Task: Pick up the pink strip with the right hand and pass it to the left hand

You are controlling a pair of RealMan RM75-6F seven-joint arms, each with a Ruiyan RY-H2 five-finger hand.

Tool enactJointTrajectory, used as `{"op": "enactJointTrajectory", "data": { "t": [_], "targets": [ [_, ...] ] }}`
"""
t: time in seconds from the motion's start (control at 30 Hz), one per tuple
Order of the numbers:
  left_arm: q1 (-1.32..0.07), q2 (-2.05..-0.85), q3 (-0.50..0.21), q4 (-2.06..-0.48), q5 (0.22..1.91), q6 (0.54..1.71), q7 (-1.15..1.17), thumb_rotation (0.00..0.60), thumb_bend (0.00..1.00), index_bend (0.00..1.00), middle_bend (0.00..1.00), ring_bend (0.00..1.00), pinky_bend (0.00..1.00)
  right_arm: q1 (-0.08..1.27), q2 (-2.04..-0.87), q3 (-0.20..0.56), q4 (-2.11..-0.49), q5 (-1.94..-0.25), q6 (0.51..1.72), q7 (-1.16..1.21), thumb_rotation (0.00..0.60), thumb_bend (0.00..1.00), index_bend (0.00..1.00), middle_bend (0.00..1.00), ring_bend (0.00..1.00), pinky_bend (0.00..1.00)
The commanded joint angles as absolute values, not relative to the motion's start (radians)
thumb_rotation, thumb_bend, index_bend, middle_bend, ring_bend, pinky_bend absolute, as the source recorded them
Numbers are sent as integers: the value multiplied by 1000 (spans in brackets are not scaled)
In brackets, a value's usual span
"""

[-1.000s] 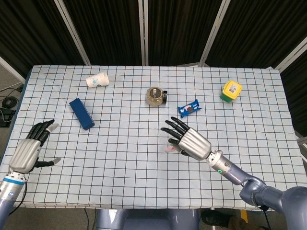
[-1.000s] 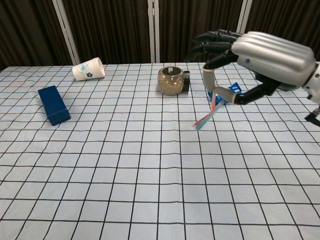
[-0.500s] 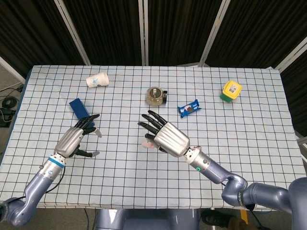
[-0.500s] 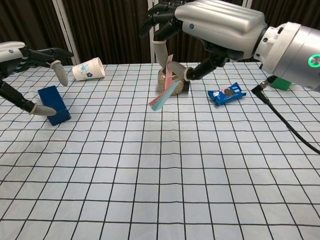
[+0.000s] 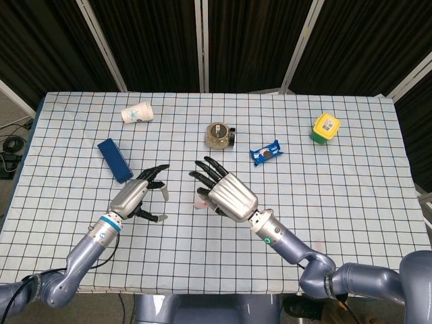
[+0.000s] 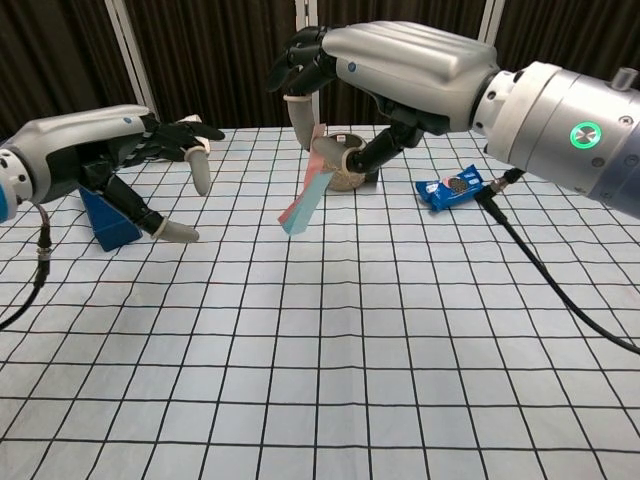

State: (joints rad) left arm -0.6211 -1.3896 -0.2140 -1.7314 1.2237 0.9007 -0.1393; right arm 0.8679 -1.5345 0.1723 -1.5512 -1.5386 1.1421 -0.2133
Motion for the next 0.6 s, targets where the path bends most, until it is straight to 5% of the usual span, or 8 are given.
{"op": "enactJointTrajectory", "data": {
  "t": [0.03, 0.6],
  "targets": [
    [-648, -1429, -220, -1757, 1158, 891, -79, 600, 0, 528, 0, 0, 0, 863, -1539, 183, -1568, -1516, 1134, -233, 600, 459, 739, 181, 0, 0],
    [-714, -1583, -252, -1755, 975, 944, 43, 600, 11, 539, 0, 0, 0, 852, -1528, 197, -1599, -1505, 1129, -228, 600, 459, 739, 187, 0, 0]
  ]
}}
